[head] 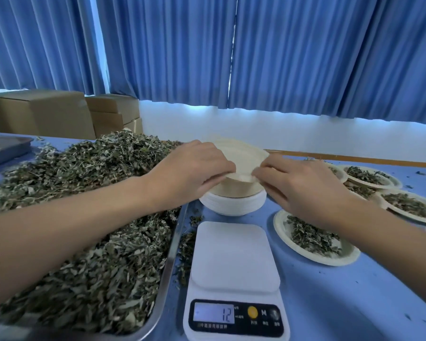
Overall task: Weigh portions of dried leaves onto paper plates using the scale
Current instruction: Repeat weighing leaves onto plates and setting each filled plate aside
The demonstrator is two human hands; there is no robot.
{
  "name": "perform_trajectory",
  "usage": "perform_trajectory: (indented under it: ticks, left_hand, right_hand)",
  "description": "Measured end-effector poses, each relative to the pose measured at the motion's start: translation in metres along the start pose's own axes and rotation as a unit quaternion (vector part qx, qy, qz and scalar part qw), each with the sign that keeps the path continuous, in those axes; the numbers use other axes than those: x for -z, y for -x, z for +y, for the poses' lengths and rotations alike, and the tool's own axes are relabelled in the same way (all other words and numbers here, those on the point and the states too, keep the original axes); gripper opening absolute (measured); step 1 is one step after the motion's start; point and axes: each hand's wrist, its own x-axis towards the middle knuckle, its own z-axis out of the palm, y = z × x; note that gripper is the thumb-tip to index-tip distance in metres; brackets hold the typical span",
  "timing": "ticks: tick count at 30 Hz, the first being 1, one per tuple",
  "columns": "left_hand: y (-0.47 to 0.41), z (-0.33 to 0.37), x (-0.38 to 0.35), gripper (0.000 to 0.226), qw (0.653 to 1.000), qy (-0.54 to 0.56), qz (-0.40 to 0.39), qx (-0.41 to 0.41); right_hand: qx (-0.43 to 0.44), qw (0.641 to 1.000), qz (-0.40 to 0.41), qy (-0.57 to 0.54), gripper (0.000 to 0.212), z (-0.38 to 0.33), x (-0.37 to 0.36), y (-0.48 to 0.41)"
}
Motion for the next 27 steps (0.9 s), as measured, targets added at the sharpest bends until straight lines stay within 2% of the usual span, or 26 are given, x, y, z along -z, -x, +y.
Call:
perform_trajectory:
  ticks: [2,6,12,15,16,18,20,22,23,24,27]
  left_hand:
    - [0.013,0.021,0.007,0.01,1.0,0.006,-0.004,-0.03]
    - [0.036,0.058,0.009,0.014,0.994,0.045,-0.068,-0.07]
    - [0.053,0.083,0.0,0.027,0.973,0.112,-0.198,-0.038]
    - [0.052,0.084,0.006,0.041,0.962,0.16,-0.218,0.036]
    - [0.052,0.082,0.01,0.045,0.962,0.167,-0.204,0.066]
    - [0.051,0.074,0.016,0.049,0.969,0.149,-0.15,0.126]
    - [0.05,0.059,0.017,0.043,0.966,0.104,-0.108,0.212]
    - [0.052,0.037,0.012,0.024,0.943,0.05,-0.126,0.304]
    - [0.055,0.025,0.008,0.017,0.924,0.022,-0.166,0.344]
    - [0.057,0.014,0.002,0.019,0.899,-0.002,-0.224,0.376]
    - [0.068,-0.008,-0.015,0.068,0.813,0.013,-0.38,0.44]
  right_hand:
    - [-0.001,0.999,0.024,-0.028,0.02,-0.017,0.006,0.024]
    - [0.018,0.998,0.033,-0.048,0.039,-0.046,0.0,0.07]
    - [0.021,0.994,-0.045,-0.097,0.067,-0.063,-0.01,0.103]
    - [0.007,0.991,-0.084,-0.102,0.069,-0.064,-0.005,0.106]
    - [-0.019,0.991,-0.087,-0.098,0.067,-0.064,-0.003,0.106]
    - [-0.133,0.981,-0.079,-0.118,0.059,-0.066,-0.001,0.105]
    - [-0.271,0.943,-0.057,-0.183,0.044,-0.066,-0.001,0.103]
    - [-0.366,0.903,-0.054,-0.219,0.038,-0.067,-0.006,0.104]
    - [-0.393,0.886,-0.073,-0.234,0.035,-0.068,-0.009,0.104]
    - [-0.406,0.875,-0.095,-0.247,0.032,-0.071,-0.013,0.105]
    - [-0.42,0.86,-0.122,-0.265,0.028,-0.078,-0.024,0.107]
